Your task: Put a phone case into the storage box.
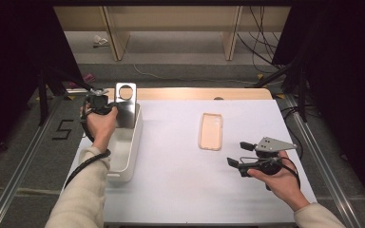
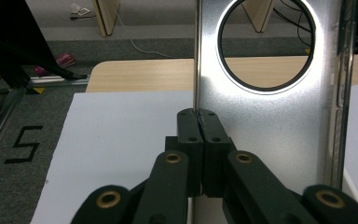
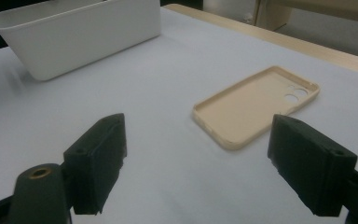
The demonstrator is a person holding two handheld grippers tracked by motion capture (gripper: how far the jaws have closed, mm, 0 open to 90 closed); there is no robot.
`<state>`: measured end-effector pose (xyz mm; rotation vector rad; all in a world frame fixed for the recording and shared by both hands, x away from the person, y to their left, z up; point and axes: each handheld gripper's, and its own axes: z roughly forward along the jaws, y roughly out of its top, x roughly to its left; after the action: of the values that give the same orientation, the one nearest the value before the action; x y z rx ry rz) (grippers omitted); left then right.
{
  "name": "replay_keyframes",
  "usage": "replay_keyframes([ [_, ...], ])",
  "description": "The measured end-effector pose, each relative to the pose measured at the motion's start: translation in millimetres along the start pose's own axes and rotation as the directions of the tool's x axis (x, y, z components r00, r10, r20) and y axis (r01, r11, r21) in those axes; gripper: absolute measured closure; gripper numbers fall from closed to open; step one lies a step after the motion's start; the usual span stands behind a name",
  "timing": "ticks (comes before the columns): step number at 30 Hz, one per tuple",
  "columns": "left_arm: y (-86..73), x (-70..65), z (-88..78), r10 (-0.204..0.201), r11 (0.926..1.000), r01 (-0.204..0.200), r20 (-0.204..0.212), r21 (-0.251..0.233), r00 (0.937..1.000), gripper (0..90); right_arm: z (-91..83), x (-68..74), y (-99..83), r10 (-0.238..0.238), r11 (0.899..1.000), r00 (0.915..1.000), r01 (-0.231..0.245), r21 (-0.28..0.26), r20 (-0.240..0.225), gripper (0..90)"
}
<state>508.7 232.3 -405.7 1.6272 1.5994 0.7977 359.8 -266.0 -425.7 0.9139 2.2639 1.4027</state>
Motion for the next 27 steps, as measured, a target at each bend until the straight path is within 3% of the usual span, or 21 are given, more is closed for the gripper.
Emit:
replay_keyframes([
  [15,1.9,-2.0,5.7,0.016,0.9985,-0.015,-0.012,0.053,0.9998,88.2,0.1,0.0,0.0,0.001,1.000,1.0000,-0.001,0.000,-0.001,20.4],
  [27,4.2,-6.5,12.0,0.058,0.9942,-0.055,-0.026,0.092,0.9980,87.9,-0.1,-0.2,0.0,0.001,1.000,1.0000,-0.001,-0.002,-0.002,20.4],
])
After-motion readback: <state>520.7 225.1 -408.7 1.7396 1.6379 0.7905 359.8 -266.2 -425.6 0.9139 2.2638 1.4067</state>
